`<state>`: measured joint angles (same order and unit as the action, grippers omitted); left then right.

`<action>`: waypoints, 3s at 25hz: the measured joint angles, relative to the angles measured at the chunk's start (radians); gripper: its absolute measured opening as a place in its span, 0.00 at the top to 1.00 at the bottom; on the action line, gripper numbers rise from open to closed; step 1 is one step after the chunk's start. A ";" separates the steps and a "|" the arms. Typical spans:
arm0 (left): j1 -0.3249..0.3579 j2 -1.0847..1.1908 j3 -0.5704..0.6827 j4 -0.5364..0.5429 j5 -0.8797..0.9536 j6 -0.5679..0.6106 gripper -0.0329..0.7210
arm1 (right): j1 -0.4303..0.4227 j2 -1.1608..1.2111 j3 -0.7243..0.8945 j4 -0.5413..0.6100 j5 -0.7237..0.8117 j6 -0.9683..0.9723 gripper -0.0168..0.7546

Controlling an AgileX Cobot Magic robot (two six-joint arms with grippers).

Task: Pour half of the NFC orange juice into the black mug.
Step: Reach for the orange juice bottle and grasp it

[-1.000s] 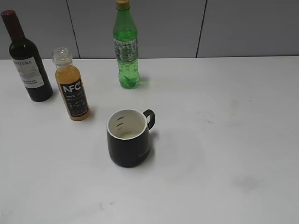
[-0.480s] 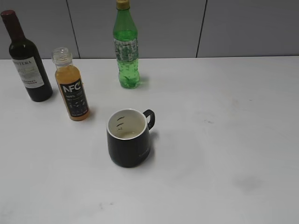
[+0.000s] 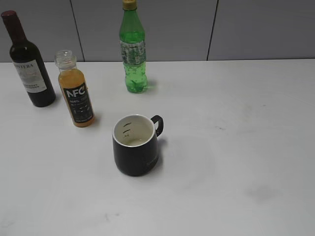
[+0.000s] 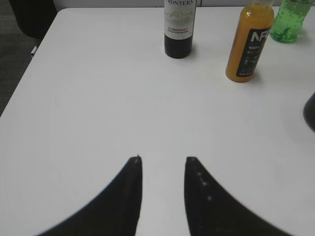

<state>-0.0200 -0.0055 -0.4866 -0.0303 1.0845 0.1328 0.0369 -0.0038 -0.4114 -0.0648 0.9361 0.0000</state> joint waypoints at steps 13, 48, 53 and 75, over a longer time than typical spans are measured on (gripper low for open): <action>0.000 0.000 0.000 0.000 0.000 0.000 0.64 | 0.000 0.000 0.000 0.005 0.003 0.000 0.22; 0.000 0.000 0.000 0.002 0.000 0.000 0.63 | 0.000 0.000 0.000 0.006 0.004 0.000 0.22; 0.000 0.000 0.000 -0.013 0.000 0.000 0.23 | 0.000 0.000 0.000 0.006 0.004 0.000 0.22; 0.000 0.061 -0.013 -0.040 -0.098 0.000 0.13 | 0.000 0.000 0.000 0.007 0.004 0.000 0.22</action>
<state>-0.0200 0.0559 -0.4996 -0.0703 0.9862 0.1328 0.0369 -0.0038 -0.4114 -0.0578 0.9402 0.0000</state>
